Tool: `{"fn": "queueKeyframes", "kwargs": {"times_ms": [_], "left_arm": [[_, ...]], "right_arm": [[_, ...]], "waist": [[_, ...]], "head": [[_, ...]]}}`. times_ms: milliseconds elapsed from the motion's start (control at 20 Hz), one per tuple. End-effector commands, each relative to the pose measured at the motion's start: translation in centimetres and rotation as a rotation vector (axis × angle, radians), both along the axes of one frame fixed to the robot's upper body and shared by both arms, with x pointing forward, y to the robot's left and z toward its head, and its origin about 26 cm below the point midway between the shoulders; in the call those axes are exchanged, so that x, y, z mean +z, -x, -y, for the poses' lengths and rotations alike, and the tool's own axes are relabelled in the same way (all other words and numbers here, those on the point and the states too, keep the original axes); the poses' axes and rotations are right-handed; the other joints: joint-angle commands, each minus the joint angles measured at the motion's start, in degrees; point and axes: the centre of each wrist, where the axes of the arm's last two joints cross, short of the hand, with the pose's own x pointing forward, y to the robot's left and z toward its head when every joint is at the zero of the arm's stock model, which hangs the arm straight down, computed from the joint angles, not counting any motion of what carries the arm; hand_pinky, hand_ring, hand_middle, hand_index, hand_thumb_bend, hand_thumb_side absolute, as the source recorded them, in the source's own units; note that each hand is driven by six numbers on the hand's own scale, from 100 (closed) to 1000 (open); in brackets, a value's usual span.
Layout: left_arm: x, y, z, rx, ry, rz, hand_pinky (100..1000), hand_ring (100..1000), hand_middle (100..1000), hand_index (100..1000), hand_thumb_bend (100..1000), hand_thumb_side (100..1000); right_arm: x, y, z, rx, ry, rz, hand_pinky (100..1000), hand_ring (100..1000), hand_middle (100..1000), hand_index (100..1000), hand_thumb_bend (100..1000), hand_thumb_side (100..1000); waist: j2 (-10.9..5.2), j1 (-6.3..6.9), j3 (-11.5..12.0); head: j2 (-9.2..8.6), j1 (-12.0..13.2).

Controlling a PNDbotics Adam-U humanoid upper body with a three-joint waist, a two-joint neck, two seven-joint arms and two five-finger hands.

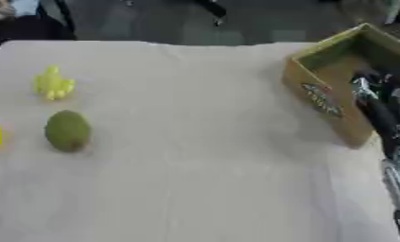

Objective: Pick up the objects with one hand, pass them to the other hand, and then place them into the box on the other side of the table.

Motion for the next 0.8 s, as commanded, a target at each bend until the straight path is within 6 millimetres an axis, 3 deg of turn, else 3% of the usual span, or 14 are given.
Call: {"fn": "queueKeyframes", "kwargs": {"times_ms": [50, 800], "left_arm": [[1.05, -0.11, -0.88, 0.006, -0.030, 0.020, 608, 541, 662, 763, 375, 686], [1.89, -0.42, -0.88, 0.009, -0.040, 0.044, 609, 542, 663, 764, 374, 679]], "right_arm": [[0.94, 0.02, 0.29, -0.004, 0.028, 0.025, 1000, 861, 791, 956, 100, 632], [1.22, 0.12, 0.52, -0.016, 0.020, 0.041, 1000, 861, 792, 956, 100, 625]], "waist": [[-0.69, 0.01, 0.00], [-0.86, 0.08, -0.28]], "head": [[0.03, -0.17], [1.04, -1.41]]}}
